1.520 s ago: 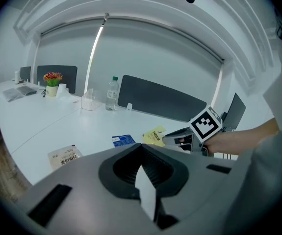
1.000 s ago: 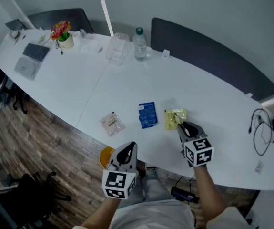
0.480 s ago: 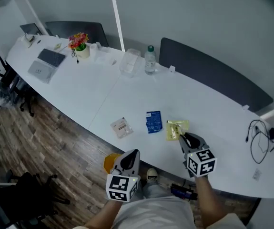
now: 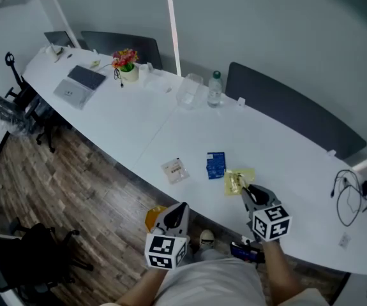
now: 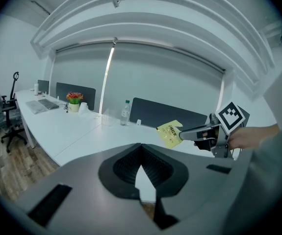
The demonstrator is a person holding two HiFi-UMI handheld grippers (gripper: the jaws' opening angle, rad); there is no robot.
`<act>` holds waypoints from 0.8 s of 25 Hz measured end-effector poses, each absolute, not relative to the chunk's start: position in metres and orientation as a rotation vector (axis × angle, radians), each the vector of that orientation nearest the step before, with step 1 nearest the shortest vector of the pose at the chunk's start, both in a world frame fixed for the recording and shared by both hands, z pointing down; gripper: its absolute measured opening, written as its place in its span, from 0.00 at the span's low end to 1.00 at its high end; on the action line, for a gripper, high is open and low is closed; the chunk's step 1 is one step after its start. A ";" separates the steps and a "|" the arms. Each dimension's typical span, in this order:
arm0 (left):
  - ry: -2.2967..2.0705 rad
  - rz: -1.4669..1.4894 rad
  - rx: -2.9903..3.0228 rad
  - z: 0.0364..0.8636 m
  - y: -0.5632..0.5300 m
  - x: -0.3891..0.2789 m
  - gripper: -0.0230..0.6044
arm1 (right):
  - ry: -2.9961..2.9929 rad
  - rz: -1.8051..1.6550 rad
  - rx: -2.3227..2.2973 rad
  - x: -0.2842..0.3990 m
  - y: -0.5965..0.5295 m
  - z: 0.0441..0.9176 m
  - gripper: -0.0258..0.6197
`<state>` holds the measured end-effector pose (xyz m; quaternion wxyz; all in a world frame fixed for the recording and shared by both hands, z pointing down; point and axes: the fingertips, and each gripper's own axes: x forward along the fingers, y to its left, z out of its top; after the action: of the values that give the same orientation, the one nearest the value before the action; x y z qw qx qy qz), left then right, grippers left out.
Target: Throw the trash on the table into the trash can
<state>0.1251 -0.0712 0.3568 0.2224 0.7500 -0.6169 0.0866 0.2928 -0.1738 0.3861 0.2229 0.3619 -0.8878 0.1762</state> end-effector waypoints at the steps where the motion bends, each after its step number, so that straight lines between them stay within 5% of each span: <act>1: -1.719 0.234 2.063 0.356 -0.069 0.121 0.04 | -2.456 0.484 0.983 0.289 -0.172 0.386 0.18; 20: -2.140 0.119 1.628 0.353 0.039 0.006 0.04 | -2.582 0.383 0.356 0.111 -0.110 0.396 0.18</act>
<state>0.0057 0.0390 0.3525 0.2232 0.5897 -0.7750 0.0431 0.1112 -0.1095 0.3957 0.2507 0.1308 -0.9488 0.1407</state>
